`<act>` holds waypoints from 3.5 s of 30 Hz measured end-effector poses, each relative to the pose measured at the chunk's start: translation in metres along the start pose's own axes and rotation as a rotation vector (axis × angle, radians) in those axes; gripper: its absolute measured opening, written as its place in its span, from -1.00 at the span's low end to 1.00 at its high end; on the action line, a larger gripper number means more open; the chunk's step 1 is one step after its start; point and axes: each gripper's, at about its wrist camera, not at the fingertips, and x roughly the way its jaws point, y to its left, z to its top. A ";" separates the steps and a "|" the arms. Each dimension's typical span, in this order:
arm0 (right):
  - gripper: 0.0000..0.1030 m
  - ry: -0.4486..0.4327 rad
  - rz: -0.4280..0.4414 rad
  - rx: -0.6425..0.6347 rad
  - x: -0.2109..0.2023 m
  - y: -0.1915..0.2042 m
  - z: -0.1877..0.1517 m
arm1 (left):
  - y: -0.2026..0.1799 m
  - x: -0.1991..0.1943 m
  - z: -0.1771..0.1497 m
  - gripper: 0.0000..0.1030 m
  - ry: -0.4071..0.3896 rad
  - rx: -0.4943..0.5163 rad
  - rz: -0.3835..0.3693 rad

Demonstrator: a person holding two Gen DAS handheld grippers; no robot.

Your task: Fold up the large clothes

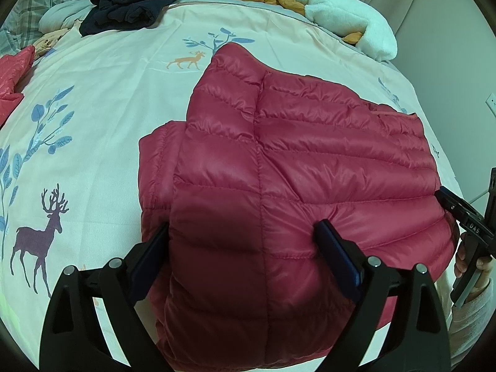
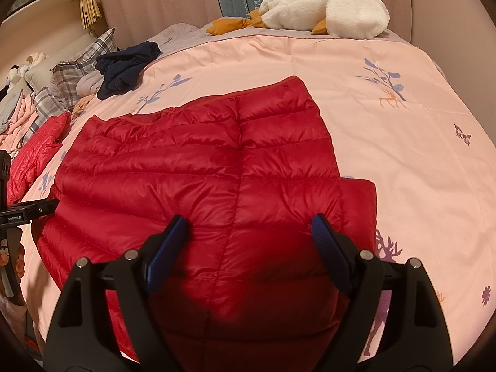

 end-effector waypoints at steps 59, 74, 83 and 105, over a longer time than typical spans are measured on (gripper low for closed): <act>0.70 0.003 -0.024 0.047 0.001 -0.013 -0.006 | -0.005 0.000 0.001 0.86 -0.003 0.015 0.033; 0.70 0.005 -0.025 0.063 0.000 -0.014 -0.007 | 0.006 -0.006 0.000 0.86 -0.009 -0.019 0.064; 0.70 -0.003 -0.045 0.091 -0.009 -0.026 -0.008 | 0.023 -0.015 -0.001 0.86 -0.024 -0.058 0.092; 0.59 -0.037 0.028 -0.101 -0.008 0.052 0.060 | -0.068 -0.024 0.067 0.84 -0.111 0.172 0.089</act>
